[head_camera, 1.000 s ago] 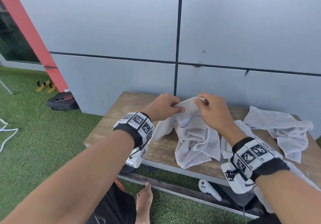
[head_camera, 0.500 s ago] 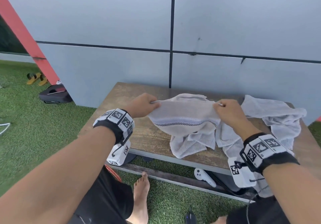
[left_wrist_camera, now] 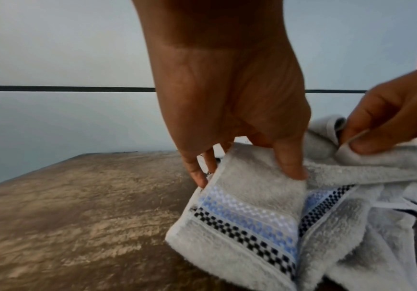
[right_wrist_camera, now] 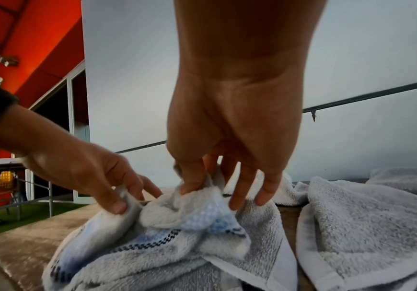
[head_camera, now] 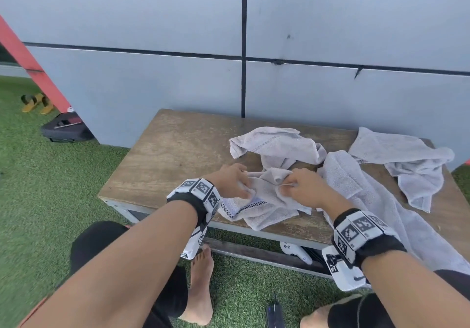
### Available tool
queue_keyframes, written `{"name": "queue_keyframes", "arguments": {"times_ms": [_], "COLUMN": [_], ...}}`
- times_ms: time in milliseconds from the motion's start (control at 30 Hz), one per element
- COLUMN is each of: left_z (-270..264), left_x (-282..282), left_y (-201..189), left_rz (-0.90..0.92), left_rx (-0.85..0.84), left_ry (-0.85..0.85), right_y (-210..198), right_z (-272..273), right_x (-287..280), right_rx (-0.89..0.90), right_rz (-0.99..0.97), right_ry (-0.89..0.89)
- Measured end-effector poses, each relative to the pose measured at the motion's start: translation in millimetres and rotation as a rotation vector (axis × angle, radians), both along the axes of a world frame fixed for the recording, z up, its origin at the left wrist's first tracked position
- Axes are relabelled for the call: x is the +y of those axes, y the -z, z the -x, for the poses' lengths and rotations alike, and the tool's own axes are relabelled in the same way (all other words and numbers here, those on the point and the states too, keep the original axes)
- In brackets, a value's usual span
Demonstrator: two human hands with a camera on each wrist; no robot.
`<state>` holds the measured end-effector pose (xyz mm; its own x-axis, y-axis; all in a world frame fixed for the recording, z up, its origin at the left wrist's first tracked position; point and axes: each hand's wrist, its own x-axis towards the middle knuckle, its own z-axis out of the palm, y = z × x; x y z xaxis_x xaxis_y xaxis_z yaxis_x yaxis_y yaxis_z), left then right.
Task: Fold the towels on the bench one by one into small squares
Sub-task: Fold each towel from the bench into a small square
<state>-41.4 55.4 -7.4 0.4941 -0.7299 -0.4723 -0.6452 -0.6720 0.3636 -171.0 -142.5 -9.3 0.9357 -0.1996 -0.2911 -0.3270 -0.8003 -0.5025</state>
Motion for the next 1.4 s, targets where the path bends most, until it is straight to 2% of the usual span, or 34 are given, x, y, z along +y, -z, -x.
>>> {"name": "queue_keyframes", "arguments": {"times_ms": [100, 233, 300, 400, 533, 633, 733, 800, 933, 1033, 1167, 1300, 1400], "left_z": [5.2, -16.3, -39.2, -79.6, -150.5, -198.7, -239.5, -261.9, -301.4, -314.0, -315.6, -315.9, -312.8], "left_x": [1.5, 11.2, 20.3, 27.1, 18.8, 6.3, -1.2, -0.6, 15.9, 27.7, 27.5, 23.8, 25.8], "left_y": [2.1, -28.9, -59.4, -108.4, -151.2, -166.2, -165.1, -160.1, -149.9, -143.3, -138.5, -139.5, -141.1], "left_rz": [0.04, 0.218, 0.337, 0.465, 0.562, 0.609, 0.615, 0.612, 0.675, 0.683, 0.685, 0.905, 0.964], "left_rx": [0.088, 0.269, 0.241, 0.035, -0.304, -0.45, -0.551, -0.612, -0.69, -0.698, -0.669, -0.406, -0.402], "left_ry": [0.03, -0.121, -0.204, -0.277, -0.318, -0.317, -0.379, -0.454, -0.746, -0.786, -0.804, -0.901, -0.864], "right_y": [-9.6, -33.9, -50.2, -79.9, -121.6, -140.3, -148.0, -145.4, -132.2, -126.4, -123.9, -125.4, -125.8], "right_z": [-3.9, -26.6, -49.6, -98.3, -180.1, -235.3, -274.5, -293.4, -318.4, -325.7, -332.9, -331.5, -321.5], "right_x": [6.6, 20.6, 24.7, 26.6, 24.7, 15.0, 3.1, -9.1, -43.0, -59.6, -58.8, -54.7, -57.5], "right_rx": [-0.124, -0.319, -0.402, -0.489, -0.628, -0.677, -0.691, -0.718, -0.796, -0.827, -0.822, -0.807, -0.852], "right_rz": [-0.278, -0.565, -0.687, -0.742, -0.666, -0.552, -0.411, -0.254, 0.028, 0.092, 0.014, -0.211, -0.143], "right_ry": [0.026, 0.104, 0.145, 0.173, 0.191, 0.187, 0.204, 0.237, 0.317, 0.348, 0.335, 0.396, 0.385]}}
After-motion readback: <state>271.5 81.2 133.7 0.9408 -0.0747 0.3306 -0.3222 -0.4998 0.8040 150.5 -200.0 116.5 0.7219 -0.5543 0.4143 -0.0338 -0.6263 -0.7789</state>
